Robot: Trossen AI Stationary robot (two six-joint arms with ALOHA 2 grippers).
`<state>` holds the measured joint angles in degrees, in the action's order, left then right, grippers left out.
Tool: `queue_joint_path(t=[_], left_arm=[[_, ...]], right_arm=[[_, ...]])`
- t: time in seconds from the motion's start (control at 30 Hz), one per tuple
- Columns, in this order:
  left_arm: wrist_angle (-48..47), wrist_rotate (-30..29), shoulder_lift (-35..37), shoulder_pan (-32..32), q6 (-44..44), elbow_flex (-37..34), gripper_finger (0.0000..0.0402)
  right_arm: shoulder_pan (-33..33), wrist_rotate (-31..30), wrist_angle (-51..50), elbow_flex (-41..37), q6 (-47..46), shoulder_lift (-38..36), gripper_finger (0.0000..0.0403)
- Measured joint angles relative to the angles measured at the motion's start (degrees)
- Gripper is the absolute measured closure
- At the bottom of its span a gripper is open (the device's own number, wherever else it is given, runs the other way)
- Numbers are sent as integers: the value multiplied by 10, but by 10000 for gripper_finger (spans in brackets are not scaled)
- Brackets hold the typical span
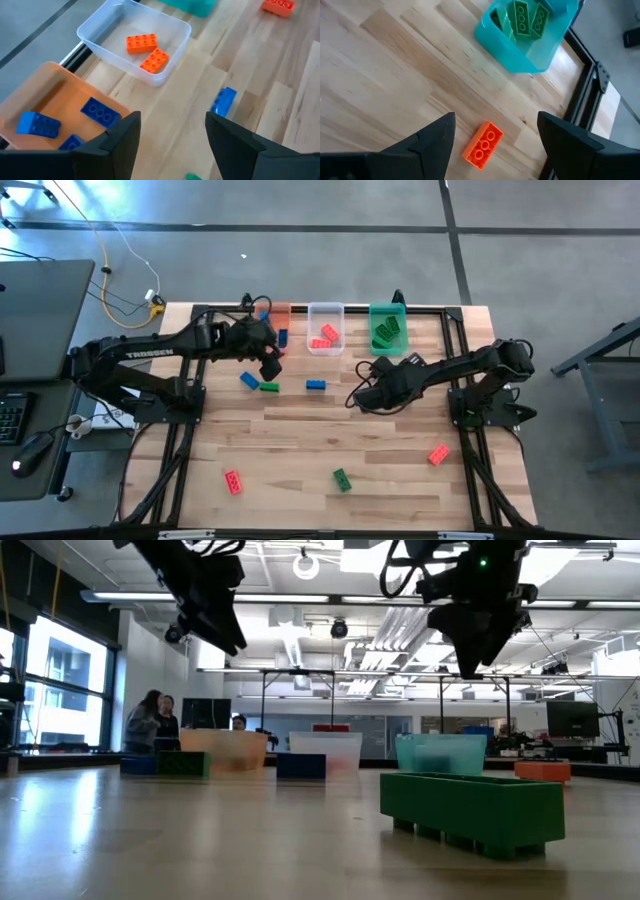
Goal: Sort & place blocks by color
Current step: Put the orange game piece into the white bin
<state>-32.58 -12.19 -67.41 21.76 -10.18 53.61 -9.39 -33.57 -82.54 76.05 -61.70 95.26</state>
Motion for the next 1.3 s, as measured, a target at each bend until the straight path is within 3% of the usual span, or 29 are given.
queue_joint_path(t=[0.33, 0.8, 1.0, 1.3], left_arm=[[-1, -39, 1, -57, -12, -13, 192], [1, -39, 1, -66, -1, -13, 192], [3, -39, 1, -66, 3, -13, 192], [18, -39, 1, -66, 3, -13, 192]], right_arm=[[5, 39, -72, 0, -45, 0, 132], [42, 34, -74, -2, -39, -47, 132], [42, 28, -51, -89, -82, -126, 132], [42, 83, 107, -202, -105, -229, 137]])
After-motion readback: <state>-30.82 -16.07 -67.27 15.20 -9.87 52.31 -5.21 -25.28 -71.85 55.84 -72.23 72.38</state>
